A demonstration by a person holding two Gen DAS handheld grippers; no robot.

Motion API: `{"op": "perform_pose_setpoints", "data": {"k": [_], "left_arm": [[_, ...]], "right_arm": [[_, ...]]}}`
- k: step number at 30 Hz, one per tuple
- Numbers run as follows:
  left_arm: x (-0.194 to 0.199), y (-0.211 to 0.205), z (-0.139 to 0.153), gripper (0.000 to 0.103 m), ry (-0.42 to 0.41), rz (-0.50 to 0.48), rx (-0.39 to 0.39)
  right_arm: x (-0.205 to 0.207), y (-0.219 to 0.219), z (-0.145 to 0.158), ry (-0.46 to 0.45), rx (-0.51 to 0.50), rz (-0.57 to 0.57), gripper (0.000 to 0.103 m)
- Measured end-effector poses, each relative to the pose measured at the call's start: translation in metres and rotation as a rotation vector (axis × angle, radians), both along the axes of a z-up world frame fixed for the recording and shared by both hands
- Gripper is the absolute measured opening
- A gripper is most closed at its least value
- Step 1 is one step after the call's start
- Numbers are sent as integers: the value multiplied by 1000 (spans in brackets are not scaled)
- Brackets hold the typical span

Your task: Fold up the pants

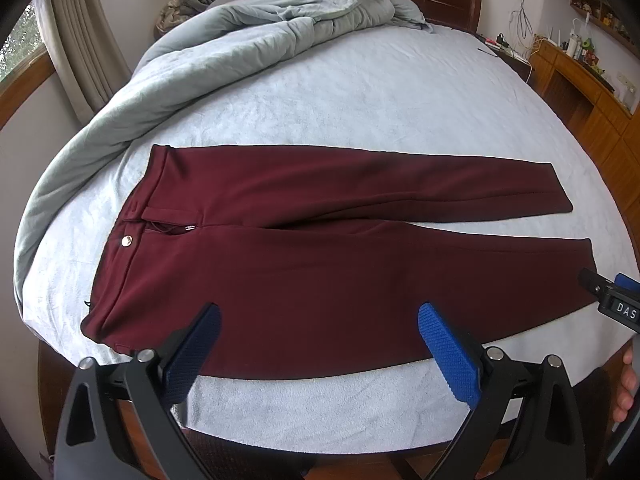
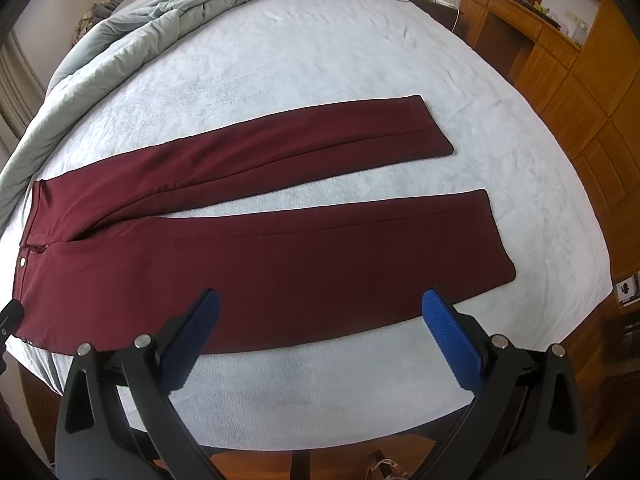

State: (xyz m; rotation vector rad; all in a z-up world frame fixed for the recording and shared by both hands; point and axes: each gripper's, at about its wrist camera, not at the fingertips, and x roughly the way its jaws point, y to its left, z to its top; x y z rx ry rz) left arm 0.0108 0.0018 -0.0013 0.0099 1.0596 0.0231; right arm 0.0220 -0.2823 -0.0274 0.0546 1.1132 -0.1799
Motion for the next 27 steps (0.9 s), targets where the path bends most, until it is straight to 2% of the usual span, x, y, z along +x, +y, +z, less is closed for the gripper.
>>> {"op": "perform_pose_setpoints", "data": {"k": [27], "left_arm": [[0, -2, 3, 99, -8, -9, 11]], "right_arm": [[1, 0, 0, 0, 2, 0, 100]]}}
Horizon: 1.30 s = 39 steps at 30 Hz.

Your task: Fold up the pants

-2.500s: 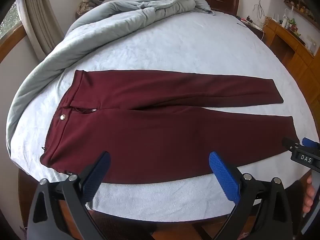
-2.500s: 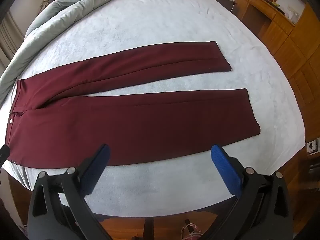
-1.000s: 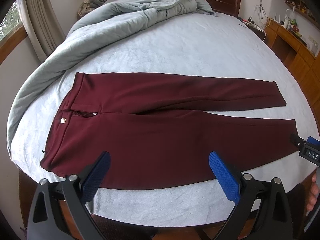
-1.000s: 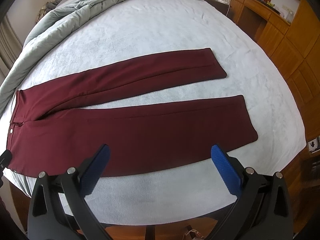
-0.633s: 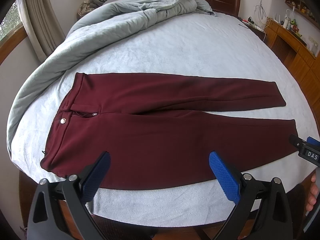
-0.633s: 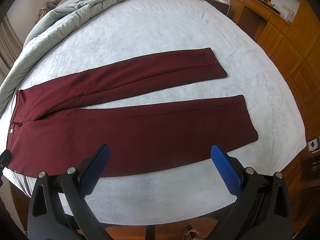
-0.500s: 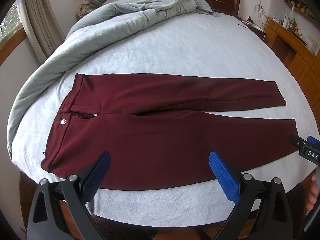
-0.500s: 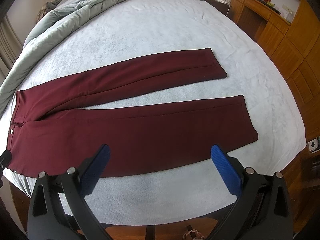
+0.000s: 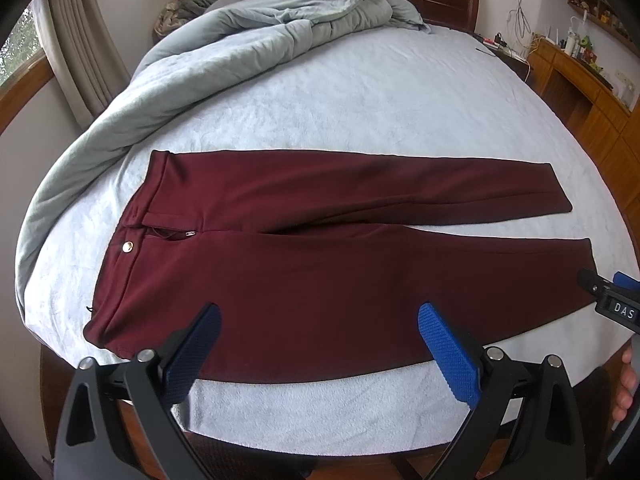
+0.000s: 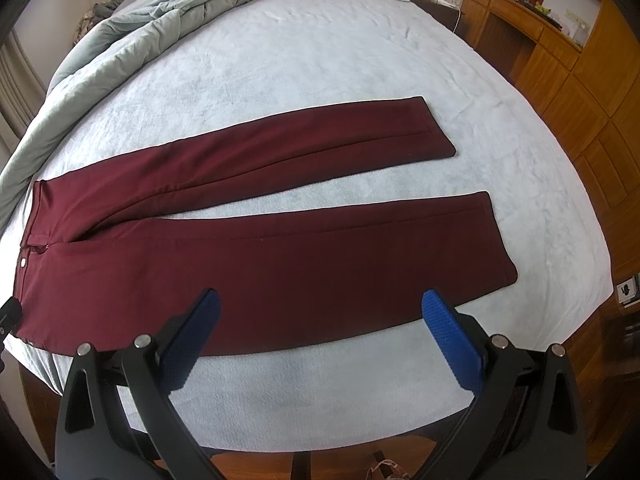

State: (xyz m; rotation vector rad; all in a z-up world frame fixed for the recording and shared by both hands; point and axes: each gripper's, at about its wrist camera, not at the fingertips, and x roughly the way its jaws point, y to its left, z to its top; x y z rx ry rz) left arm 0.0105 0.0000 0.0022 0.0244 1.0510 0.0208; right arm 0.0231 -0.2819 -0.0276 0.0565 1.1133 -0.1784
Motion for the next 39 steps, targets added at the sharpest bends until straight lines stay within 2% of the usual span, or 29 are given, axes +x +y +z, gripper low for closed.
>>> {"op": "perform_pose_setpoints", "data": {"k": [16, 21, 25, 27, 29, 32, 34, 39], "left_arm": [[5, -1, -1, 99, 10, -1, 4], [14, 0, -11, 99, 33, 8, -9], [43, -11, -18, 99, 27, 0, -27], [65, -24, -22, 99, 17, -9, -41], [89, -41, -28, 99, 14, -15, -62], [132, -71, -40, 99, 17, -33, -97], [160, -94, -48, 99, 20, -57, -124], [207, -137, -67, 99, 38, -87, -168]], "right_arm": [[1, 1, -4, 5, 6, 2, 100], [12, -21, 1, -56, 60, 34, 100], [50, -87, -3, -64, 122, 0, 100], [79, -132, -12, -74, 103, -41, 100], [114, -168, -25, -43, 79, -42, 100], [167, -210, -53, 17, 120, -15, 100], [201, -231, -74, 69, 150, -7, 100], [258, -247, -103, 107, 126, 54, 100]]}}
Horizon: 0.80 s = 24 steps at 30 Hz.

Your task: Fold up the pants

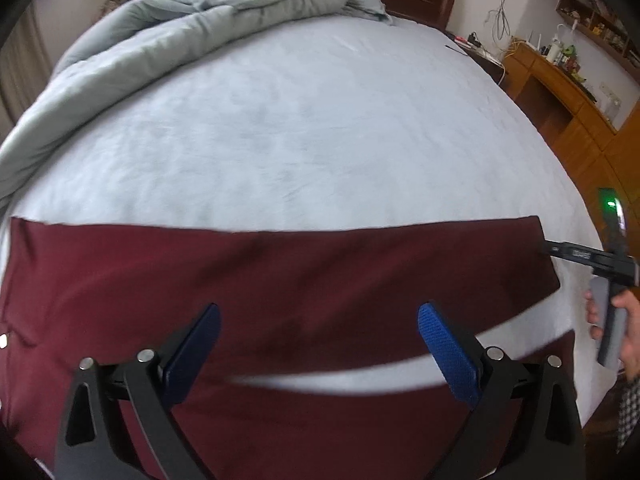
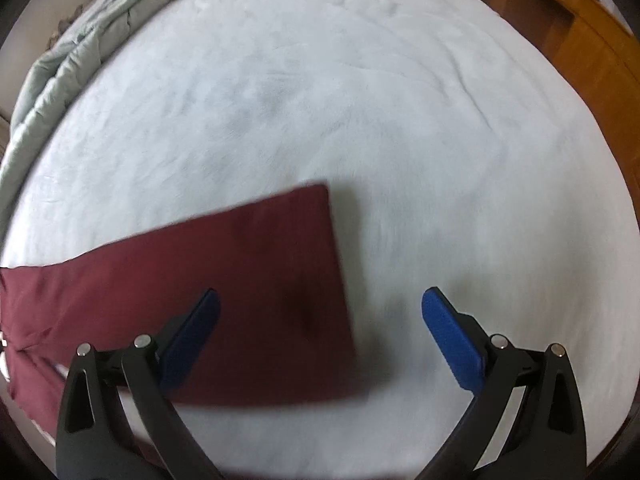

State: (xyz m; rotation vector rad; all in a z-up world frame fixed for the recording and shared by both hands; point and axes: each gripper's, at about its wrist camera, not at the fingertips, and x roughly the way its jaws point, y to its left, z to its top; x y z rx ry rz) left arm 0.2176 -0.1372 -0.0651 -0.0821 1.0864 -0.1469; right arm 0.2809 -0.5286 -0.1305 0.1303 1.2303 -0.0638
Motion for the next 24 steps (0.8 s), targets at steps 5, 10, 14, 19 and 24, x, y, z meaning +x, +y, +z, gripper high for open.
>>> {"op": "perform_pose_setpoints", "data": {"k": [5, 10, 14, 19, 24], "left_arm": [[27, -26, -14, 99, 24, -27, -14], [47, -47, -28, 99, 43, -61, 11], [60, -60, -37, 99, 50, -110, 7], [79, -85, -46, 99, 12, -261, 5], [104, -108, -54, 99, -17, -541, -17]], "right_arm": [[27, -2, -21, 13, 22, 45, 100], [21, 11, -10, -37, 55, 162, 26], [1, 5, 15, -123, 128, 181, 21], [-23, -15, 47, -200, 293, 188, 21], [-28, -16, 68, -240, 323, 254, 21]]}}
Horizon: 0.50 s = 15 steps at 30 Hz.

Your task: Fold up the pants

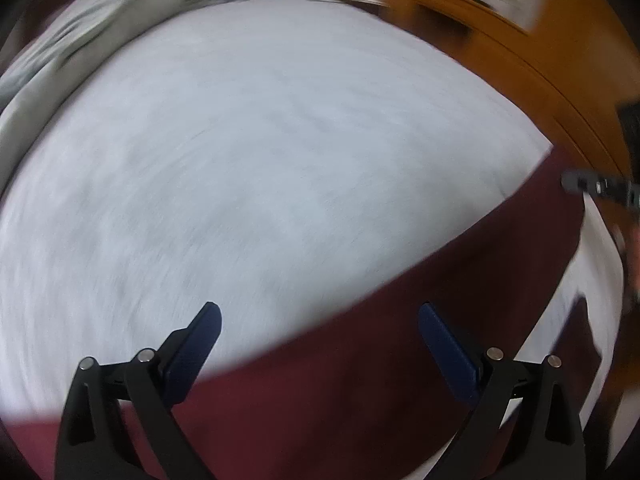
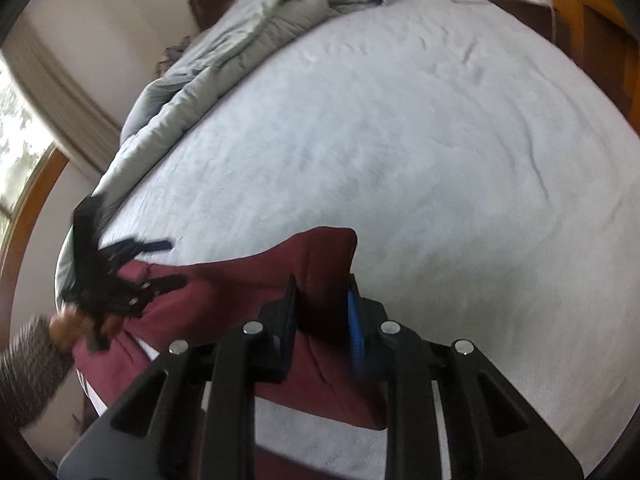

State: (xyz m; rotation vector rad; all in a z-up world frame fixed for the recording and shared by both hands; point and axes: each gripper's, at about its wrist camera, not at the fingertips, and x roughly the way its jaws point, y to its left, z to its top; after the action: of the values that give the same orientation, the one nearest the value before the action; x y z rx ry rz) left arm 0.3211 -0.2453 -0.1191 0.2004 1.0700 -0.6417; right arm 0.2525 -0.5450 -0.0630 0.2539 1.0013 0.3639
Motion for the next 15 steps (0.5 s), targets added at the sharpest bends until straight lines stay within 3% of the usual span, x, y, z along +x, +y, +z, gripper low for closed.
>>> {"op": "perform_pose_setpoints", "data": {"k": [2, 5, 8, 11, 13, 14, 15], "left_arm": [[10, -3, -4, 99, 38, -88, -36], [29, -7, -15, 99, 185, -189, -111], [36, -12, -25, 99, 312, -245, -158], [33, -15, -27, 96, 354, -271, -155], [26, -17, -27, 75, 384, -289, -158], [23, -16, -28, 53, 394, -292, -150], [20, -14, -28, 42, 397, -286, -128]], "right_arm": [[-3, -2, 7, -12, 2, 28, 21], [-6, -3, 12, -24, 2, 48, 21], [-9, -5, 10, -37, 26, 45, 21], [-11, -8, 7, -38, 35, 27, 21], [-12, -10, 6, -38, 49, 15, 21], [-13, -11, 6, -39, 57, 4, 21], [-14, -11, 6, -39, 60, -6, 21]]}}
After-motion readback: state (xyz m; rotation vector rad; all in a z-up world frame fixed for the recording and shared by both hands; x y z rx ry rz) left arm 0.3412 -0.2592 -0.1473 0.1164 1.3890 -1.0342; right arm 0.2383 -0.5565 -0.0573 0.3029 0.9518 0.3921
